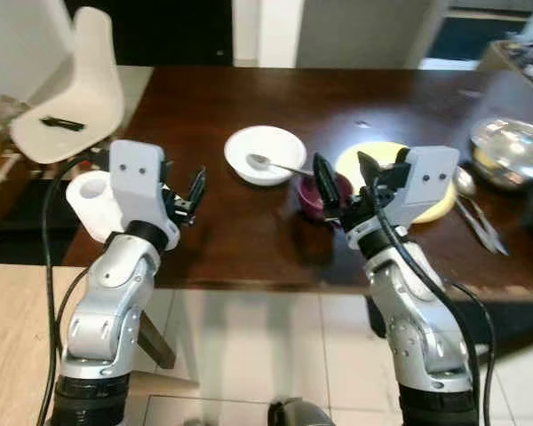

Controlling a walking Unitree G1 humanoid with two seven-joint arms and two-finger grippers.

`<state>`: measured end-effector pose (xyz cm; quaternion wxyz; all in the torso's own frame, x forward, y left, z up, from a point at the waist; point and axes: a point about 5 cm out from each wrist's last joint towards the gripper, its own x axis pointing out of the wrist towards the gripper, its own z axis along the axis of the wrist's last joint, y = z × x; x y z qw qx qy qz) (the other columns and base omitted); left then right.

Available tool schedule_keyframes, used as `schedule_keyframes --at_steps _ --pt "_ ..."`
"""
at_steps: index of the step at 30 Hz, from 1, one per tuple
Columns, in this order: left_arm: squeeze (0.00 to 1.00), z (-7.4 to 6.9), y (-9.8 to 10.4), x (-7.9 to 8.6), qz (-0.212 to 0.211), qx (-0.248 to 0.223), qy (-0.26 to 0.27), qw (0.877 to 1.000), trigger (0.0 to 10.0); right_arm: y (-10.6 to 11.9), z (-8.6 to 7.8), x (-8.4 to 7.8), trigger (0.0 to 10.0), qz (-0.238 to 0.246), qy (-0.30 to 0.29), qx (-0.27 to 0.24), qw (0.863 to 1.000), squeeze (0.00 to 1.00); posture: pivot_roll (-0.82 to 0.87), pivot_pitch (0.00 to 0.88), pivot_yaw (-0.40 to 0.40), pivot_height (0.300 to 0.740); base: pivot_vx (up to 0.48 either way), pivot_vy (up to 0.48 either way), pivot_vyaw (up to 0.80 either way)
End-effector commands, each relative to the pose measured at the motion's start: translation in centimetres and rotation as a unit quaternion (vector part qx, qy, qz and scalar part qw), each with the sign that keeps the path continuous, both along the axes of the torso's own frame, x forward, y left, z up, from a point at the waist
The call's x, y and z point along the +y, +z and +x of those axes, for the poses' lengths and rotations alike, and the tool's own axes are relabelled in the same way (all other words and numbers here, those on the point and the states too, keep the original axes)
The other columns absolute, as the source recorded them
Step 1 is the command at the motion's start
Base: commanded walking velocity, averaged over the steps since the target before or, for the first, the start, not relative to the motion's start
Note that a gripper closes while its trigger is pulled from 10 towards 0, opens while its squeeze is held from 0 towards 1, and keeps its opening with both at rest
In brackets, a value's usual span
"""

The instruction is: Setting the table

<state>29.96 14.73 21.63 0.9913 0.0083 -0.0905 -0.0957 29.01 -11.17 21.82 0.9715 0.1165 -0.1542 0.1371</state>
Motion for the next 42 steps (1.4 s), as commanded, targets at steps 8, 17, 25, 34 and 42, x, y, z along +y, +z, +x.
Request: schedule_keyframes --at_steps 8,17,25,34,42 --pt "0.0 -0.08 -0.68 0.61 0.003 0.014 0.01 1.0 10.0 -0.18 -0.13 0.37 10.0 0.006 0.008 0.006 1.0 0.0 -0.11 0.056 0.028 0.74 -0.38 0.0 0.0" --pt "0.0 -0.09 -0.65 0.61 0.004 0.014 0.009 1.0 10.0 -0.22 -0.16 0.33 10.0 0.008 0.007 0.007 1.0 0.0 -0.11 0.058 0.03 0.74 -0.378 0.0 0.0" --pt "0.0 -0.06 -0.63 0.62 0.004 0.013 0.009 1.0 10.0 -0.19 -0.14 0.35 10.0 0.01 0.007 0.007 1.0 0.0 -0.11 0.06 0.031 0.74 -0.314 0.0 0.0" --pt "0.0 -0.05 -0.54 0.42 0.0 0.013 0.001 1.0 10.0 -0.14 -0.11 0.32 10.0 0.014 0.006 0.008 1.0 0.0 -0.11 0.058 0.032 0.74 0.0 0.0 0.0" --pt "0.0 0.02 -0.65 0.33 0.005 0.017 0.002 1.0 10.0 -0.12 -0.09 0.27 10.0 0.015 0.006 0.008 1.0 0.0 -0.11 0.057 0.031 0.74 0.0 0.0 0.0"
